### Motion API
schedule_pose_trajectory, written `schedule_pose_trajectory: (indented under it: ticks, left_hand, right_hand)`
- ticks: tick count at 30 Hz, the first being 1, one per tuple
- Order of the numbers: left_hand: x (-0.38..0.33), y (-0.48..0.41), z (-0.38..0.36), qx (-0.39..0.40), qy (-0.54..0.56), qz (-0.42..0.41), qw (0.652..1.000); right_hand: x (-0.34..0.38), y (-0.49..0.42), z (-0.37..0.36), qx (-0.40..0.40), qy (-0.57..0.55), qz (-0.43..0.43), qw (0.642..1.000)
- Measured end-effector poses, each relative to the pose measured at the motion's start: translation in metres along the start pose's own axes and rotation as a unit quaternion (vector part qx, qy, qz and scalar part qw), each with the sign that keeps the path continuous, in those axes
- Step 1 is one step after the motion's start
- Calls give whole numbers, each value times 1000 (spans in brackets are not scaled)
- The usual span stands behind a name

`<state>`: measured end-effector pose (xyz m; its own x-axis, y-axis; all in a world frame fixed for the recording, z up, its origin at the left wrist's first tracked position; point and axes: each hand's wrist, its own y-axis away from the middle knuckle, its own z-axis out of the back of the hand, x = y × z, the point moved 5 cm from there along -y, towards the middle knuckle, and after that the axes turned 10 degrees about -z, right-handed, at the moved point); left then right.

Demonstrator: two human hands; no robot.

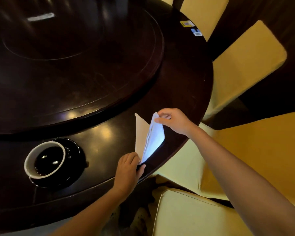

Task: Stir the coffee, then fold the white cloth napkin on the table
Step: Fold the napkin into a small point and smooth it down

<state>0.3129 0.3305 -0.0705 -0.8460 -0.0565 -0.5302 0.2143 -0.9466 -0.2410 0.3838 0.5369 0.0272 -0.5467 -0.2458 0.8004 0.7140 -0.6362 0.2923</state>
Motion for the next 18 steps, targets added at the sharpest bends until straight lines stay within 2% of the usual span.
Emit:
schedule_pose_trajectory:
  ticks: [6, 10, 18]
  left_hand:
    - [5, 2, 3, -75, 7, 156, 985]
    - [6, 2, 1, -90, -1, 165, 982]
    - [5, -10, 4, -61, -87, 147, 983]
  right_hand:
    - [1, -65, -40, -12, 19, -43, 999]
    - [-11, -85, -61, -37, 49, -55, 997]
    - [-28, -83, -87, -181, 220, -19, 958]
